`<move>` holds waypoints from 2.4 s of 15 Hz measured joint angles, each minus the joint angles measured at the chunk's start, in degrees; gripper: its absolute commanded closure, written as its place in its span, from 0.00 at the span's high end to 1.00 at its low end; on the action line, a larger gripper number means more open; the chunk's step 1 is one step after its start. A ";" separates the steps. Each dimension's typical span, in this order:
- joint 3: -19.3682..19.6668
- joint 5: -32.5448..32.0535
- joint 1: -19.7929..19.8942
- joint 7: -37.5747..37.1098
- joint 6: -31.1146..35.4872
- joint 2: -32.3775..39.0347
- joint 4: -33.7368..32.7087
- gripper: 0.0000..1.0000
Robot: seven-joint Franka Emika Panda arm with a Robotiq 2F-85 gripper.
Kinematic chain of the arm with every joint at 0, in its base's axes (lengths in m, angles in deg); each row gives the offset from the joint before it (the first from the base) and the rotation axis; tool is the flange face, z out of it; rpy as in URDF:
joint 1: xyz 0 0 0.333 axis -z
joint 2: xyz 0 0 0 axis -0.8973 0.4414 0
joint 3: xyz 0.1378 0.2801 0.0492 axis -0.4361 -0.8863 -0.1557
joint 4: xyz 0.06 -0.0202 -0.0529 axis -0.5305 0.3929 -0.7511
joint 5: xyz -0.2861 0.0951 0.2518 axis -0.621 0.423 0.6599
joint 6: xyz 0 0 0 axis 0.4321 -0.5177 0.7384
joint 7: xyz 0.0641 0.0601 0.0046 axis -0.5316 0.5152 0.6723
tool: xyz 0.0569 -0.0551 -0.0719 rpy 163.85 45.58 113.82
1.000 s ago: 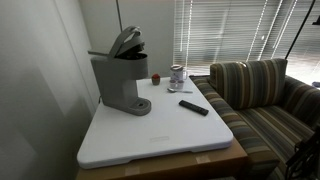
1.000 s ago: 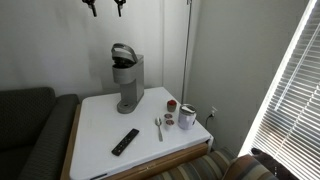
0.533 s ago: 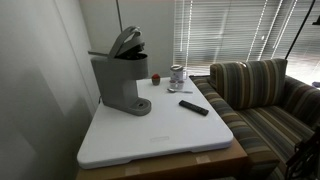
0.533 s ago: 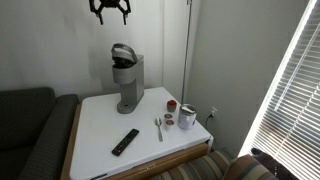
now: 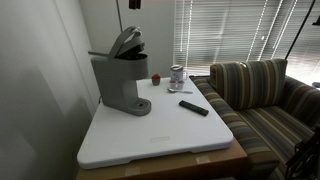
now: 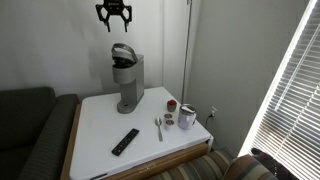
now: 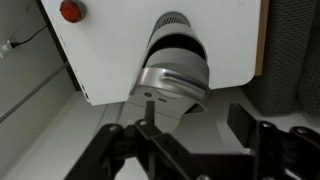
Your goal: Push the lid of the coffee machine downwards
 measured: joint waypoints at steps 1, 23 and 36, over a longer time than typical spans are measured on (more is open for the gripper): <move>-0.08 0.00 -0.52 -0.04 0.06 0.83 -0.33 0.38; -0.04 -0.03 -0.57 -2.95 2.88 5.53 -10.11 0.00; -0.13 -0.03 1.07 5.58 -13.48 4.26 -14.70 0.01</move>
